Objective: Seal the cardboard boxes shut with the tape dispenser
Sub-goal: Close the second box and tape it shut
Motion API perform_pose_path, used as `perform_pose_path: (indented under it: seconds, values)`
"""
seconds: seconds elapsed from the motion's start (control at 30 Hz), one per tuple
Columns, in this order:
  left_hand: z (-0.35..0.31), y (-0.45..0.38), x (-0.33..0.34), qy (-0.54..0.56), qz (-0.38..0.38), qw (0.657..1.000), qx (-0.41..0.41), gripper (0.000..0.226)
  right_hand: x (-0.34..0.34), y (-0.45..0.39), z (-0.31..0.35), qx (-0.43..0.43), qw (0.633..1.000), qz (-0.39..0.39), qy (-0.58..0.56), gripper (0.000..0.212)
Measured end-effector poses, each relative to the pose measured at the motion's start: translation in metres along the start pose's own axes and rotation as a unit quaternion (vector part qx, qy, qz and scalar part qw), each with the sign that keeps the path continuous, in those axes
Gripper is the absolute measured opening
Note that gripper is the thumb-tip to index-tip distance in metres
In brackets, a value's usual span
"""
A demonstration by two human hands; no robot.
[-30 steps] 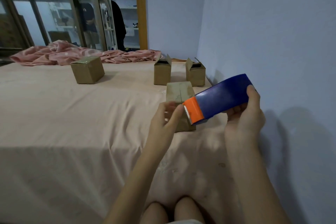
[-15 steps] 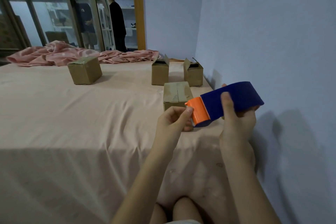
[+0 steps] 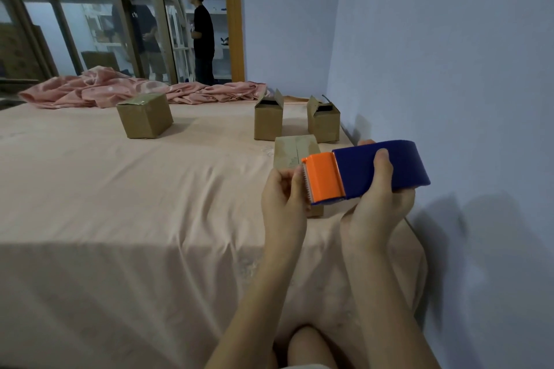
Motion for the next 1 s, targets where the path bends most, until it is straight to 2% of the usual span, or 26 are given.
perform_pose_path:
  seconds: [0.07, 0.2, 0.3, 0.5, 0.63, 0.73, 0.83, 1.0]
  values:
    - [-0.002, 0.002, -0.001, -0.020, -0.013, 0.999, 0.025, 0.017, 0.002, 0.002, 0.002, -0.003, 1.000, -0.010, -0.007, 0.036]
    - [-0.010, 0.006, -0.002, -0.057, -0.035, 0.995, 0.077, 0.020, 0.003, 0.003, 0.003, 0.010, 0.999, -0.029, -0.019, 0.036]
    - [-0.014, 0.007, -0.005, -0.077, -0.050, 0.991, 0.100, 0.021, 0.003, 0.000, 0.002, 0.026, 0.998, -0.052, -0.009, 0.022]
    - [-0.020, 0.017, -0.015, -0.094, -0.057, 0.985, 0.135, 0.016, 0.013, -0.007, 0.011, 0.017, 0.998, -0.043, -0.037, 0.023]
    - [-0.020, -0.004, -0.052, -0.116, -0.107, 0.983, 0.096, 0.018, 0.004, -0.016, 0.025, -0.039, 0.997, -0.059, -0.012, 0.027]
    - [-0.018, -0.016, -0.068, -0.153, -0.062, 0.985, 0.049, 0.022, 0.003, -0.030, 0.043, -0.108, 0.993, -0.029, 0.029, 0.035]
    - [-0.019, -0.027, -0.072, -0.154, -0.052, 0.986, 0.040, 0.023, 0.018, -0.027, 0.043, -0.149, 0.981, 0.022, 0.119, 0.041]
    - [-0.010, -0.044, -0.075, -0.165, -0.023, 0.986, -0.010, 0.033, 0.029, -0.023, 0.034, -0.199, 0.965, 0.020, 0.168, 0.055]
Point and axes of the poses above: each hand's wrist, its own y-axis away from the middle knuckle, its own x-axis out of the palm, z = x × y, the point moved 6 cm from there along -y, towards the middle knuckle, and after that the axes turned 9 degrees about y, right-handed, at the moved point
